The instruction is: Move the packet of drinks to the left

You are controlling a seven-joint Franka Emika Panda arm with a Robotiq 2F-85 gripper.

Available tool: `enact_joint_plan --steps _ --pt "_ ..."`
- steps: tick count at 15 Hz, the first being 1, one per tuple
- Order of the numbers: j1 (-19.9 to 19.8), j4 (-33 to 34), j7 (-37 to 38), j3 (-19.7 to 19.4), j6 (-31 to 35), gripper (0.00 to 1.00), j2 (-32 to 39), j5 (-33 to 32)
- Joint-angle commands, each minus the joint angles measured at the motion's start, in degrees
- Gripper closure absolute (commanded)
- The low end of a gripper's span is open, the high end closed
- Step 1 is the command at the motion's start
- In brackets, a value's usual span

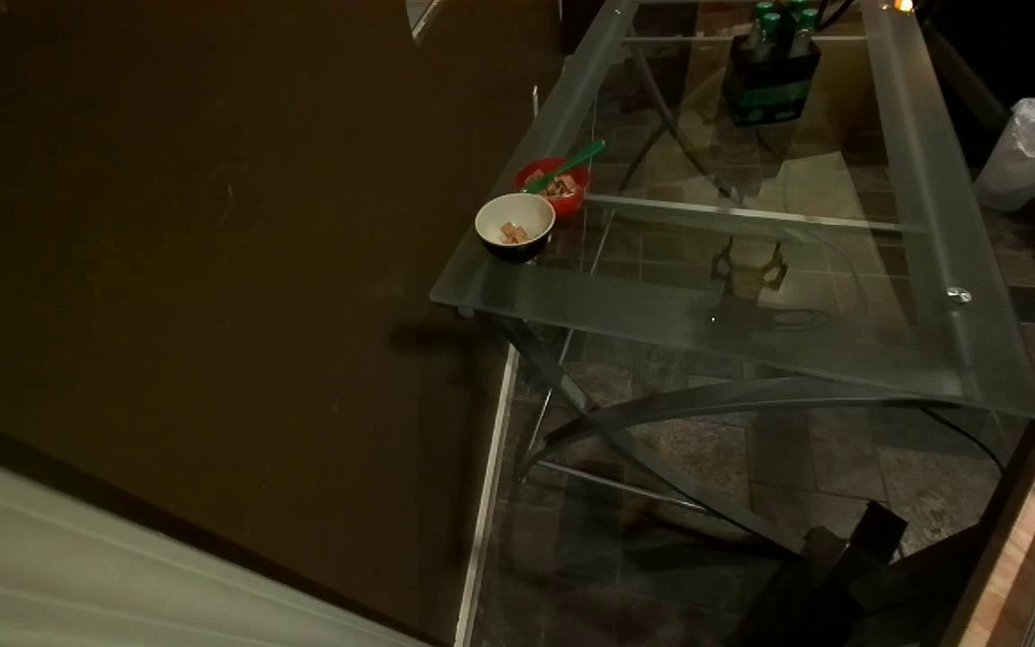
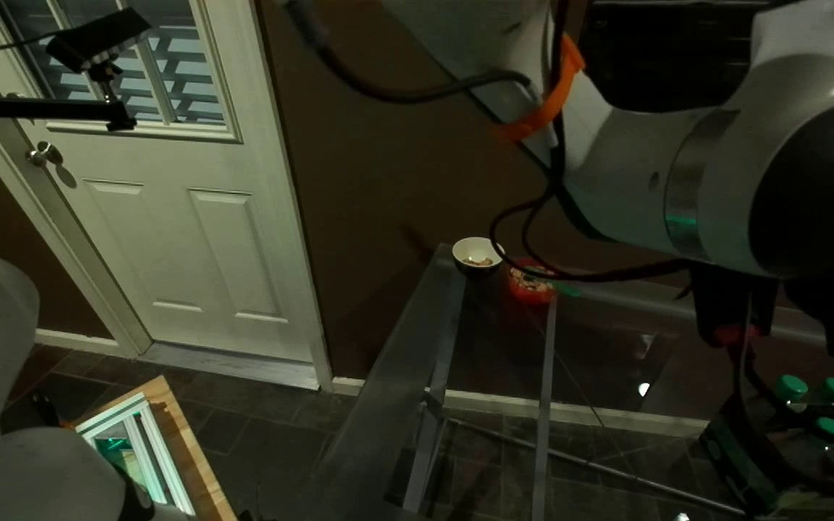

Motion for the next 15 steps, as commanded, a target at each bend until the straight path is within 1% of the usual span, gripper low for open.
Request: enact_joint_plan --steps 1,4,8,9,10,11,12,13,14,15 --pt "-0.34 5.23 -11.33 0.31 4.65 0.00 6.51 9.93" --pt "-0.15 8.24 -18.10 0.29 7.60 0.00 10.68 16.12" --pt "-0.52 11.93 -24.28 0.09 9.05 0.00 14.93 22.20" --pt "-0.69 12.63 -25.49 0.18 8.93 0.04 15.55 23.21" --pt "-0.89 13.39 -26.63 0.33 8.99 0.13 16.32 24.10" --pt "-0.98 14.13 -27.48 0.37 8.82 0.15 16.93 24.83" --pt "-1.07 14.75 -28.35 0.57 8.49 0.12 17.36 25.49" --pt "-1.20 15.29 -29.08 0.74 8.37 0.15 17.76 26.09" --pt "-1.25 15.65 -29.74 0.92 8.33 0.26 18.09 26.60" --pt "-1.23 15.94 -30.29 0.98 8.22 0.27 18.32 26.94"
